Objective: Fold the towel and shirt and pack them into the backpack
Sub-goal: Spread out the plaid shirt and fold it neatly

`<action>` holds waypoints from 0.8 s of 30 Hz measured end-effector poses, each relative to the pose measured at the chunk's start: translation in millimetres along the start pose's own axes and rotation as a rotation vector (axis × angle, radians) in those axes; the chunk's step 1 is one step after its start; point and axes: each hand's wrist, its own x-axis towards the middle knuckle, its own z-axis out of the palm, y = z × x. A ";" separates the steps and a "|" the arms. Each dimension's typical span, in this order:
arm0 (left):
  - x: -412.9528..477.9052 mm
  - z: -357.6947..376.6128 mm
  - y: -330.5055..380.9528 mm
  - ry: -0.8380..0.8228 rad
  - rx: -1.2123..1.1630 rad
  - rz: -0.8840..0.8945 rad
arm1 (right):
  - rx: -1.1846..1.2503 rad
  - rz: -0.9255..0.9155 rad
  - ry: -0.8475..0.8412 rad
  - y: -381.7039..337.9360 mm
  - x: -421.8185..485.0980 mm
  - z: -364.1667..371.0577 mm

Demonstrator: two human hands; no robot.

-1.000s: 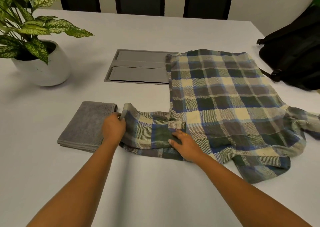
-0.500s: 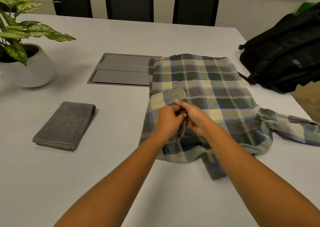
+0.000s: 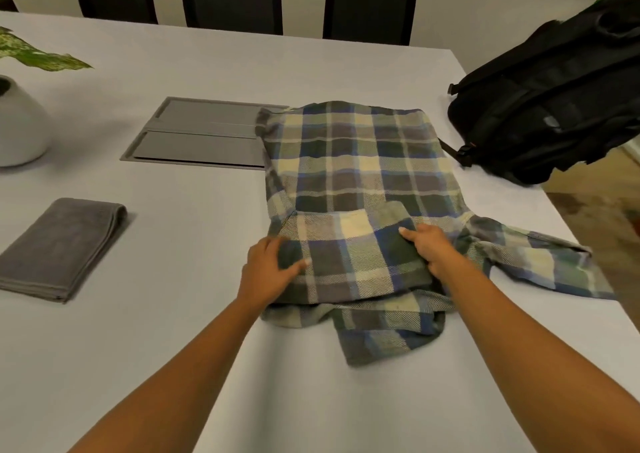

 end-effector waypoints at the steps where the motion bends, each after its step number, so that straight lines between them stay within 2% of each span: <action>1: -5.0 6.5 -6.6 -0.032 0.057 -0.025 | -0.018 0.015 0.019 10.2 3.9 -3.8; 3: -15.4 15.1 -17.5 -0.046 0.147 -0.074 | -0.080 0.041 0.007 32.3 9.5 -7.6; 5: -21.3 20.4 -27.4 0.021 0.158 -0.105 | -0.158 0.024 -0.028 50.8 10.2 -9.8; 9: -23.6 24.8 -33.8 0.129 -0.075 -0.245 | -0.244 -0.098 0.035 75.1 6.9 -10.0; 12: -29.1 27.9 -31.8 0.155 -0.175 -0.267 | -0.236 -0.184 0.065 86.0 3.9 -8.4; 15: -34.5 26.7 -33.3 0.236 -0.231 -0.266 | -0.167 -0.194 0.058 89.4 2.2 -8.5; 21: -33.7 2.2 -42.2 0.382 -0.180 -0.312 | -0.207 -0.264 -0.039 93.2 -6.1 -7.0; 24: -36.1 -1.5 -49.4 0.406 -0.148 -0.401 | -0.219 -0.319 0.066 102.9 -13.9 -9.7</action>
